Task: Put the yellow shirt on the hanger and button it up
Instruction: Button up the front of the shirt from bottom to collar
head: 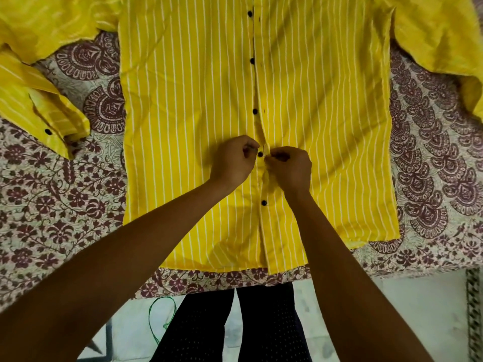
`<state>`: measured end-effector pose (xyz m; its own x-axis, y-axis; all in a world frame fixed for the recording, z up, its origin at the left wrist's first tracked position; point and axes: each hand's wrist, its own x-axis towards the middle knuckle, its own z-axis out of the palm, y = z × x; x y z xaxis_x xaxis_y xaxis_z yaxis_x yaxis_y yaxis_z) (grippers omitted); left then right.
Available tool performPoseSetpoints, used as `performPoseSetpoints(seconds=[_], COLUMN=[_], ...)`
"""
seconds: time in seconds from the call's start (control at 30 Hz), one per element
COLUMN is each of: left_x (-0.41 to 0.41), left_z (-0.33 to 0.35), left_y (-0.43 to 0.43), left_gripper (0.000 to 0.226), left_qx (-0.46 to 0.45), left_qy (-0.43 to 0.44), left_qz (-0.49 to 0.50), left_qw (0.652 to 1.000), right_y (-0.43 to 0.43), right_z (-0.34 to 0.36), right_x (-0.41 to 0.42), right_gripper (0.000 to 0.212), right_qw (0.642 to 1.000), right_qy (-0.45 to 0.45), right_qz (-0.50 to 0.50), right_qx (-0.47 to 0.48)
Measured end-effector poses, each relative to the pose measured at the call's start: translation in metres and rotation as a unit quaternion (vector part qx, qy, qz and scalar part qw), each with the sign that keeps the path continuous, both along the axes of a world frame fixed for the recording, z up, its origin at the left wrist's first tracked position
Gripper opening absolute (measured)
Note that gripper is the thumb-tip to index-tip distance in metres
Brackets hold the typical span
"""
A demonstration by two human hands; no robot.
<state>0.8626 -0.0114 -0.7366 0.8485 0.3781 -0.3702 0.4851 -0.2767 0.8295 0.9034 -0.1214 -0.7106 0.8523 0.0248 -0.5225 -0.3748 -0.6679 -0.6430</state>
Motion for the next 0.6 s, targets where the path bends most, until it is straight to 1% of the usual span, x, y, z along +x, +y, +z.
performPoseSetpoints(seconds=[0.03,0.1,0.13,0.27,0.33,0.4,0.5,0.6], left_x=[0.000,0.000,0.000,0.007,0.008,0.007,0.007,0.011], left_z=[0.000,0.001,0.001,0.003,0.006,0.007,0.010,0.009], left_y=[-0.001,-0.004,-0.005,-0.008,-0.009,-0.009,-0.006,-0.004], left_gripper=[0.013,0.010,0.009,0.007,0.006,0.005,0.005,0.012], left_qx=[0.017,0.052,0.070,0.127,0.135,0.121,0.045,-0.005], left_qy=[-0.002,0.005,0.010,0.026,0.027,0.019,0.021,0.036], left_qz=[-0.019,-0.045,-0.052,-0.076,-0.080,-0.073,-0.053,-0.055], left_qw=[1.000,0.998,0.996,0.989,0.987,0.990,0.997,0.998], right_y=[-0.002,-0.007,-0.008,-0.010,-0.011,-0.011,-0.010,-0.006], right_z=[0.002,0.005,0.005,0.005,0.003,0.002,0.000,0.000], right_x=[0.001,0.004,0.005,0.006,0.005,0.004,0.000,-0.003], right_gripper=[0.007,0.018,0.018,0.019,0.020,0.021,0.022,0.025], right_qw=[0.998,0.983,0.977,0.969,0.966,0.963,0.961,0.963], right_qy=[0.035,0.098,0.116,0.146,0.152,0.148,0.131,0.116], right_qz=[-0.037,-0.101,-0.116,-0.122,-0.130,-0.139,-0.150,-0.152], right_qx=[0.041,0.119,0.138,0.154,0.165,0.178,0.189,0.188])
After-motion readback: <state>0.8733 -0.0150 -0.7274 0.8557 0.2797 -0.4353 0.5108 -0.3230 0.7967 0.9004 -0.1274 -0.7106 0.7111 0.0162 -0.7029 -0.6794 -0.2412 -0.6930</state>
